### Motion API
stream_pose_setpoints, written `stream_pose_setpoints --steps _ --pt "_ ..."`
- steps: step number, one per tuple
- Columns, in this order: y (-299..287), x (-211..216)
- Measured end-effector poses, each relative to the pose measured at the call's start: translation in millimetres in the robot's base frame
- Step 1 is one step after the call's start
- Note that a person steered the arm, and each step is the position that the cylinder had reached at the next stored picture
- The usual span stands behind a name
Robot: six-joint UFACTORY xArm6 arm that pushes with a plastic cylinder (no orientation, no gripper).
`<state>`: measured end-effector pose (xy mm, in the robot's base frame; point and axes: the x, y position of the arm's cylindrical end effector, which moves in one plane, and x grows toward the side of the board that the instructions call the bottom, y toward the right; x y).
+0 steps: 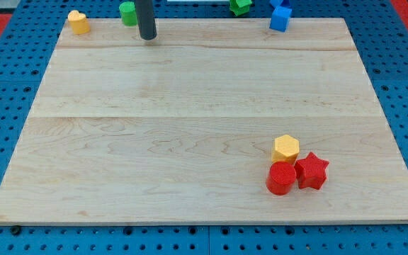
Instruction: Place your arm to the top center
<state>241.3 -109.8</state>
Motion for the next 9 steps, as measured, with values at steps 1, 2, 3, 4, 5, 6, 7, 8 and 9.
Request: stream_pose_setpoints --steps 1,2,3,4,5,6,7,8,9 --pt "0.0 0.0" --pt "1.5 0.0" --pt "29.5 0.0" --pt "86.3 2.1" --pt "119.8 36.2" --pt "139.9 71.7" --pt "143.5 74.9" --pt "143.5 31.9" --pt "144.0 -19.9"
